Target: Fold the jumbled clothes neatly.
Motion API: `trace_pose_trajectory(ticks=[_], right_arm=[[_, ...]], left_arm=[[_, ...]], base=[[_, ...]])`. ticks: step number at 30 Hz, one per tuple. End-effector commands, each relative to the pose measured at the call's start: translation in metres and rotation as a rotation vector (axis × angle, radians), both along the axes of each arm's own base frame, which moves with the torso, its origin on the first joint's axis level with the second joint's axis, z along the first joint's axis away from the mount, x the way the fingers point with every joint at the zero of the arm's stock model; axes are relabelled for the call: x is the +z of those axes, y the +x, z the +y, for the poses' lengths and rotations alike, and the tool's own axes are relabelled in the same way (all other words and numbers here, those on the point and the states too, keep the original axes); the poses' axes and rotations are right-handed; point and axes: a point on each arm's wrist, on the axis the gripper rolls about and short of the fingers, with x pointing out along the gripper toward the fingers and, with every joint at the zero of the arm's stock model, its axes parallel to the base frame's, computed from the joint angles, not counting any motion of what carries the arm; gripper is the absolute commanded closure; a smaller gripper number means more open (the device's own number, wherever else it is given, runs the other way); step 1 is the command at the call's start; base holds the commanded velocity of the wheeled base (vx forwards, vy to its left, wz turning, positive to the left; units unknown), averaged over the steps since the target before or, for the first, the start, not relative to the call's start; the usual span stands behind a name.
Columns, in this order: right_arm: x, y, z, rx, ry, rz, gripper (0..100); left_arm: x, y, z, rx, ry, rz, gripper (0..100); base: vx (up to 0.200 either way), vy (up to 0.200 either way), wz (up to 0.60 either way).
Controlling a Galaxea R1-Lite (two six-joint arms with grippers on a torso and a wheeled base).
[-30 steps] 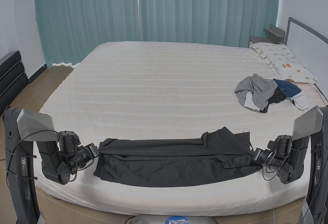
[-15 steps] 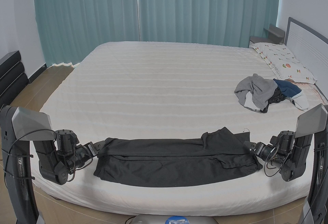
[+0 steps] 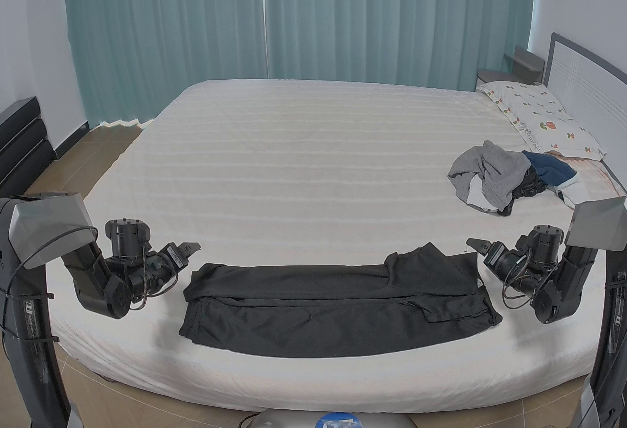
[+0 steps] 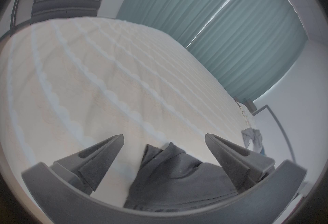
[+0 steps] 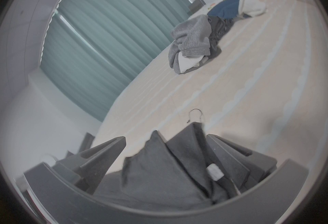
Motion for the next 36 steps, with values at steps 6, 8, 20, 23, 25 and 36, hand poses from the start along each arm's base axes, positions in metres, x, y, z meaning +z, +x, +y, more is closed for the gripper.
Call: trace_pose_trajectory(ticks=[6,8,20,23,25,36], right_arm=[[-0.022,0.037,0.005,-0.023,0.231,0.064,0],[-0.024,0.035,0.005,-0.023,0.232,0.074,0],[-0.027,0.028,0.008,-0.022,0.232,0.053,0],[-0.027,0.027,0.008,-0.022,0.232,0.053,0],[-0.027,0.027,0.008,-0.022,0.230,0.053,0],[-0.028,0.028,0.008,-0.021,0.230,0.048,0]], left_arm=[[0.007,0.064,-0.010,-0.071,-0.209,0.051,0],[0.001,0.066,-0.018,-0.090,-0.205,0.062,0],[-0.019,0.053,-0.027,-0.138,-0.112,0.106,0],[-0.020,0.053,-0.027,-0.109,-0.089,0.105,0],[-0.020,0.053,-0.026,-0.101,-0.087,0.107,0],[-0.025,0.053,-0.024,-0.108,-0.060,0.114,100]], base=[[0.000,0.000,0.00],[0.000,0.000,0.00],[0.000,0.000,0.00],[0.000,0.000,0.00],[0.000,0.000,0.00],[0.000,0.000,0.00]])
